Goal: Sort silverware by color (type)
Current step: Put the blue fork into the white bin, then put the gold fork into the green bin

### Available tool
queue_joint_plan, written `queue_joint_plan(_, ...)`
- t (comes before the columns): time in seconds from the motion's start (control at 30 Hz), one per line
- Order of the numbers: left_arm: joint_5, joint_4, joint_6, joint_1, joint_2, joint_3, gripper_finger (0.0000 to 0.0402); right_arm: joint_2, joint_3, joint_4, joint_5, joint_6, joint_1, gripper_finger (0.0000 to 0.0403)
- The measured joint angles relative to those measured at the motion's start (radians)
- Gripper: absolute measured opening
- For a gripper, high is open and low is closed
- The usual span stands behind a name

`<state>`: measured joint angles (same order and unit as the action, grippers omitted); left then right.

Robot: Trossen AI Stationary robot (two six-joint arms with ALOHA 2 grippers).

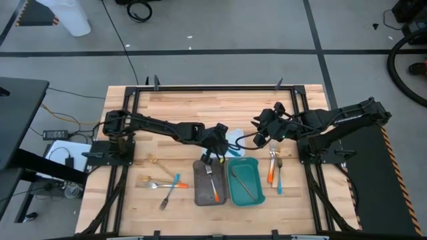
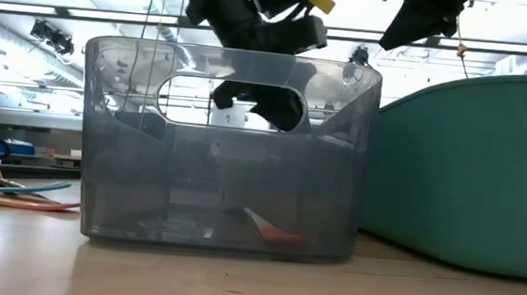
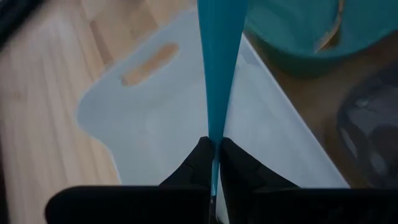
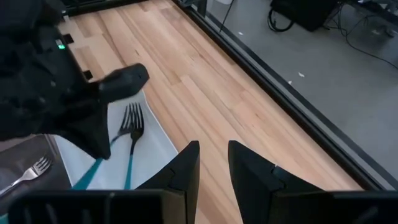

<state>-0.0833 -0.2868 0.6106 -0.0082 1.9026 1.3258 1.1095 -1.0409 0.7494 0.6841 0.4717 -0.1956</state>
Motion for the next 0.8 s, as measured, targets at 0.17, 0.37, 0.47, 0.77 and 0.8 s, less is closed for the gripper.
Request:
queue_joint_plan(0.17, 0.000, -0.015, -0.003, 0.000, 0.016, -0.002, 0.0029, 0.001, 0.000, -0.003, -0.005, 0.000, -0.001, 0.0095)
queue_joint_plan(0.37, 0.000, -0.001, -0.049, 0.001, 0.024, -0.002, 0.0046, 0.001, 0.000, -0.006, -0.008, 0.001, -0.001, 0.0095)
queue_joint_plan(0.47, -0.001, 0.002, -0.050, 0.002, 0.024, -0.002, 0.0059, 0.001, 0.000, -0.007, -0.014, 0.001, -0.001, 0.0095)
queue_joint_plan(0.77, -0.078, -0.019, -0.044, -0.023, 0.005, -0.002, 0.0111, 0.001, 0.000, -0.007, -0.020, 0.001, -0.001, 0.0095)
queue_joint_plan(0.8, -0.085, -0.026, -0.041, -0.030, -0.005, -0.002, 0.0114, 0.001, 0.000, -0.008, -0.020, 0.001, -0.001, 0.0095)
